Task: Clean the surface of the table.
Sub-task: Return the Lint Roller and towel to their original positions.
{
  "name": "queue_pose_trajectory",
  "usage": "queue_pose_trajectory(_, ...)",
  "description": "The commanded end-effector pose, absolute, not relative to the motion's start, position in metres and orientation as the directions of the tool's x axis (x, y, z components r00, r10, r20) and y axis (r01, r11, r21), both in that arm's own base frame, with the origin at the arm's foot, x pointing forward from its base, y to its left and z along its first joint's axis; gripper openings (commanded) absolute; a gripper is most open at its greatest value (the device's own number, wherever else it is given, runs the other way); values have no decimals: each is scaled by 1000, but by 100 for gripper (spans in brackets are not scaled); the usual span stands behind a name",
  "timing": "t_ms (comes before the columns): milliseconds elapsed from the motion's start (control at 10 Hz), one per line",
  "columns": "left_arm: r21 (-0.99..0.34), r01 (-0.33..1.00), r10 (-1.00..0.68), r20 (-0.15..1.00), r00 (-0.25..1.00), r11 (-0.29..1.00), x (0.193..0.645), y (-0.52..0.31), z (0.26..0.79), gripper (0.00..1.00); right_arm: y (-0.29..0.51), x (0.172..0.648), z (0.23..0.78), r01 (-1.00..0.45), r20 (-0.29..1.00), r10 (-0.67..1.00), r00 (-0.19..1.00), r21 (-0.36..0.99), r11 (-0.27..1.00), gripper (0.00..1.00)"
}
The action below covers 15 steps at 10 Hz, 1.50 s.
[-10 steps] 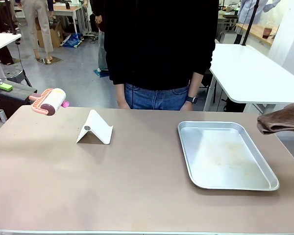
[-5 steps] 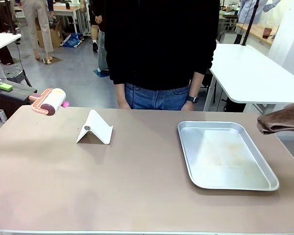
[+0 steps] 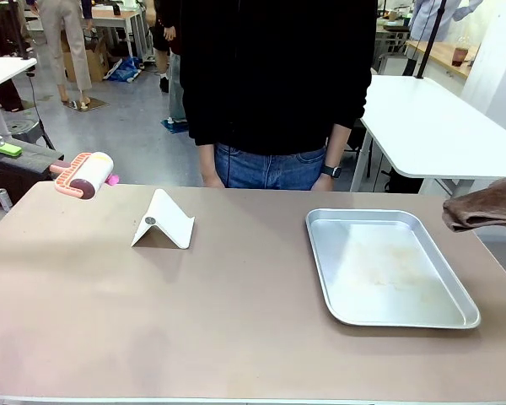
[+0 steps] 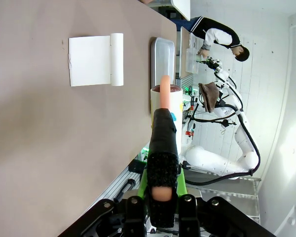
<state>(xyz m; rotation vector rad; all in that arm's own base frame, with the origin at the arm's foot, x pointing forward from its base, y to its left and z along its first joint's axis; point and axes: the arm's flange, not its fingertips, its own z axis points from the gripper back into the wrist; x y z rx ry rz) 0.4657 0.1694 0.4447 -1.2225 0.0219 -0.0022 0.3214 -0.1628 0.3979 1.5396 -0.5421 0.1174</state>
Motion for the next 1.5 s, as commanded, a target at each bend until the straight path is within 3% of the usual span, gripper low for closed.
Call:
queue_pose_trajectory(0,-940,-16,-10,-21,1000,341,462,166,448,23,-164,321,400,-408,406,-263,875,911,50,9)
queue_pose_trajectory(500,-940,-10,-13,-16,1000,341,466,169,445,23,-163,321,398,-404,402,-261,878,913,51,9)
queue_pose_trajectory(600,-935,62,-53,46,998,349,461,160,461,23,-143,327,405,-396,410,-251,877,912,105,9)
queue_pose_trajectory(1000,-805,152,-148,80,986,574,471,79,531,23,1,370,443,-544,559,41,828,784,299,9)
queue_pose_trajectory(1200,-690,151,-156,55,986,708,483,30,540,23,79,387,442,-583,570,159,806,721,374,9)
queue_pose_trajectory(1400,-631,171,-172,59,983,757,489,-7,534,23,138,407,430,-624,566,273,778,646,439,9)
